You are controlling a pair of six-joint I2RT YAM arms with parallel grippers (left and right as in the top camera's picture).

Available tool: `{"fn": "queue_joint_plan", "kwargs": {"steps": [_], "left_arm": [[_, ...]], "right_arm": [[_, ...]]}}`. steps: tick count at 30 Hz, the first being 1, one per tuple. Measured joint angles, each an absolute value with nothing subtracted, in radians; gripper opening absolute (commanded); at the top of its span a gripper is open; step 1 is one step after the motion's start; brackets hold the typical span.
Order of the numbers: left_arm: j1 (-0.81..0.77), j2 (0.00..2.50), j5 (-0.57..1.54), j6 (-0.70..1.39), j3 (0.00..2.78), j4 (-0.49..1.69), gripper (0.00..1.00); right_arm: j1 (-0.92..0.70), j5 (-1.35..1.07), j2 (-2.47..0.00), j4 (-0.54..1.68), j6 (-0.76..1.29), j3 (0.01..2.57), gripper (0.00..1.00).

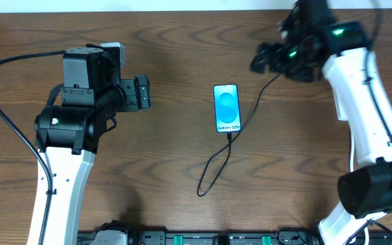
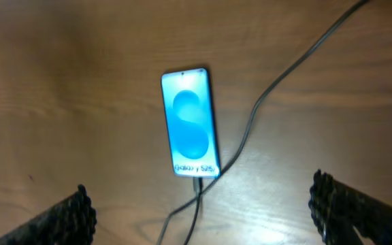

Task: Plug charger to phone and switch on socket
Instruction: 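Move the right gripper over the white power strip's switch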

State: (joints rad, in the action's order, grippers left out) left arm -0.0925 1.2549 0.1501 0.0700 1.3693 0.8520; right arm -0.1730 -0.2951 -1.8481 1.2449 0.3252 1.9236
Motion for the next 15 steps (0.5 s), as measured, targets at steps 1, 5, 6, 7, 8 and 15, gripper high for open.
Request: {"fn": "queue_joint_plan", "kwargs": {"steps": [1,5,6,7,8,15], "left_arm": [[-0.093,1.255,0.15,0.07,1.369,0.852,0.89],[-0.093,1.255,0.15,0.07,1.37,0.852,0.89],[-0.093,1.255,0.15,0.07,1.369,0.852,0.89],[-0.093,1.255,0.15,0.07,1.369,0.852,0.9],[-0.093,1.255,0.15,0.07,1.369,0.852,0.89],[-0.093,1.255,0.15,0.07,1.369,0.852,0.9]], "right_arm": [[-0.153,-0.295,-1.848,1.269,0.316,1.956,0.99],[-0.058,-0.295,-1.844,1.372,0.266,2.064,0.99],[-0.031,-0.295,-1.842,1.39,0.256,2.08,0.99],[0.001,-0.295,-1.842,1.408,0.246,2.097,0.99],[0.028,-0.295,-1.841,1.42,0.24,2.106,0.99],[0.249,-0.292,-1.841,1.481,0.189,2.127,0.99]]}}
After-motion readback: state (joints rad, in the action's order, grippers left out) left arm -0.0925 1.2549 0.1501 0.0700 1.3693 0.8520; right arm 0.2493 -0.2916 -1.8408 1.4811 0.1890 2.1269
